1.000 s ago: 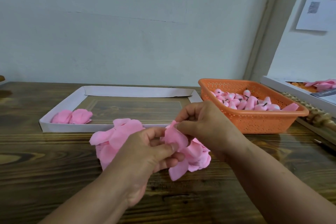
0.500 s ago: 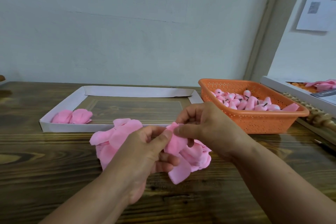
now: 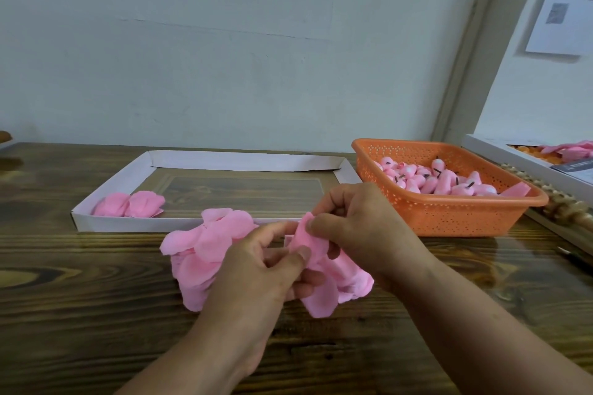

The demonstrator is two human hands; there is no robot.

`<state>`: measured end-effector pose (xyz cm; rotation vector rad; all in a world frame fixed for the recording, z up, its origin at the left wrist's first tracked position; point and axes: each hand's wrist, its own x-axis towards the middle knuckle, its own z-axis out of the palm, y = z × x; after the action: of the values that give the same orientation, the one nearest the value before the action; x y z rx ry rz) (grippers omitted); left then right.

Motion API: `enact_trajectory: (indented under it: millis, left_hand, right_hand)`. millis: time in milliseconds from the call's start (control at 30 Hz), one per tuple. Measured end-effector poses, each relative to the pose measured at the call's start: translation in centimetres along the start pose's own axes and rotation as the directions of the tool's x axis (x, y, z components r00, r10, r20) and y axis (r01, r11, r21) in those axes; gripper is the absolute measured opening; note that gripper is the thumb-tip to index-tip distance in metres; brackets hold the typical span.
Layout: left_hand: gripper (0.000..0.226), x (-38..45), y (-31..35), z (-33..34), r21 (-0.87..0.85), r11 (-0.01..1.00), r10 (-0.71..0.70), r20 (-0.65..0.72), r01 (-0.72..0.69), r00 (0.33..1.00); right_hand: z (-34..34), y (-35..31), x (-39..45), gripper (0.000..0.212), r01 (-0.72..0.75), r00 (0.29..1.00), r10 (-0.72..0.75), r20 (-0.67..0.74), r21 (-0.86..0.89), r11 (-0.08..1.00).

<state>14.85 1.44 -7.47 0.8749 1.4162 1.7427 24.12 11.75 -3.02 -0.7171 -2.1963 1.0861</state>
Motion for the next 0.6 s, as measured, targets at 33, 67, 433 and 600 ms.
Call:
enact_trajectory:
  millis: [33,67,433,600]
  left_hand:
    - [0.023,0.0,-0.1,0.0,0.003,1.0,-0.002,0.006,0.002,1.0]
    - [0.023,0.1,-0.1,0.0,0.005,1.0,-0.007,0.012,0.006,1.0]
    - [0.024,0.8,0.3,-1.1,0.101,0.992,-0.094,0.175,0.077,0.98]
    - [0.015,0.9,0.0,-0.9,0.188,0.982,-0.041,0.17,0.008,0.985]
  right_hand:
    - [0.0,0.0,0.0,0.013,-0.001,1.0,0.001,0.009,0.0,1.0]
    - [-0.1,-0.1,0.0,0.011,-0.004,1.0,0.004,0.022,0.002,1.0]
    - [-1.7,-0.3,0.7,0.009,-0.047,0.969,0.034,0.246,0.045,0.998]
    - [-1.1,-0.4,0.7,0.016,-0.051,0.985,0.044,0.166,0.042,0.998]
